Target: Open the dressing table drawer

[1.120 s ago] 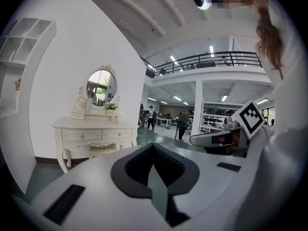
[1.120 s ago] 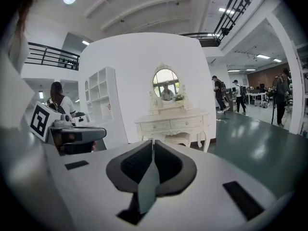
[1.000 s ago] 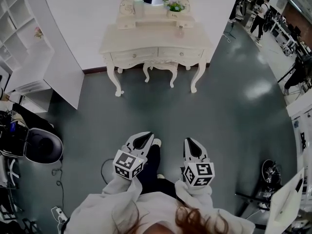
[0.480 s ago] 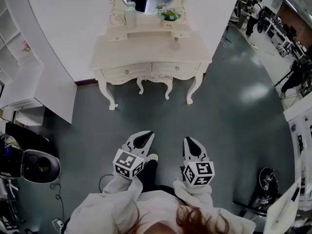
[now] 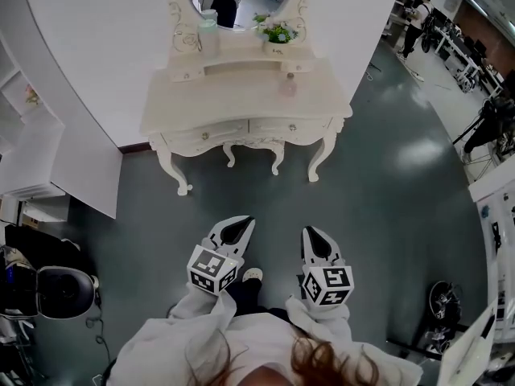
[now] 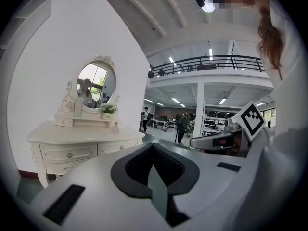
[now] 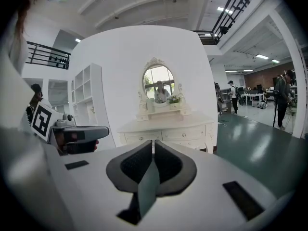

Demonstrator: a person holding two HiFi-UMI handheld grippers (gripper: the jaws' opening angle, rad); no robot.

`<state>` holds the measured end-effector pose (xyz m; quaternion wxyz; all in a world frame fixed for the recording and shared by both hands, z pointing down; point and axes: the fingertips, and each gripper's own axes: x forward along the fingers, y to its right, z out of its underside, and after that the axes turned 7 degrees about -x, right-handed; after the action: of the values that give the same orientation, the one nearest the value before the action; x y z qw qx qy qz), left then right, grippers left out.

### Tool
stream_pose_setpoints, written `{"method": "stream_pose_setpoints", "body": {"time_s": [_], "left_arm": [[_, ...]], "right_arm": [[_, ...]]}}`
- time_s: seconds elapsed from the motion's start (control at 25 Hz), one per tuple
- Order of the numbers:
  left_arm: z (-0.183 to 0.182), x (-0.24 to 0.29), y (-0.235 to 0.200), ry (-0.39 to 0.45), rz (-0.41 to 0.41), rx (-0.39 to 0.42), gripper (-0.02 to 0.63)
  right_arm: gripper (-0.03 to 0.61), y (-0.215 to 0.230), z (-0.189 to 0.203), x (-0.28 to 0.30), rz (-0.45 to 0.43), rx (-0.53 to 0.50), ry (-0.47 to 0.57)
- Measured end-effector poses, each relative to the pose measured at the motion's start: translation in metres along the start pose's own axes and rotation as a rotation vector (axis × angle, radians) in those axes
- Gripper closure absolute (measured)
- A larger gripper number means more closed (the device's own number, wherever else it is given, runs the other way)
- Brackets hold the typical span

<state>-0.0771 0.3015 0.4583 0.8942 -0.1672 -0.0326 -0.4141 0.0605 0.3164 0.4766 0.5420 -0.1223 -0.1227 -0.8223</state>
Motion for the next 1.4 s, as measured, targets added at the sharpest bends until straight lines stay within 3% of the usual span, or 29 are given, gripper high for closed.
{"method": "stream_pose_setpoints", "body": {"time_s": [0.8,1.08,1.4], "left_arm": [[-0.012,0.051,-0.052,-0.037,0.050,0.012,0.597],[-0.009,0.069,-0.063,-0.049,0.028,0.007,0.597],[-0.035,0.118,-0.087,-0.024,-0.026,0.010,0.597]], "right_arm": [[0.538,0.022,-0.017,0.067,0.040,0.014,-0.008],[0.538,0.036,-0.018,0.089,0.015,0.010,-0.016],[0.538,0.071,-0.043,0.138,-0.036,-0.015,-0.015]]}}
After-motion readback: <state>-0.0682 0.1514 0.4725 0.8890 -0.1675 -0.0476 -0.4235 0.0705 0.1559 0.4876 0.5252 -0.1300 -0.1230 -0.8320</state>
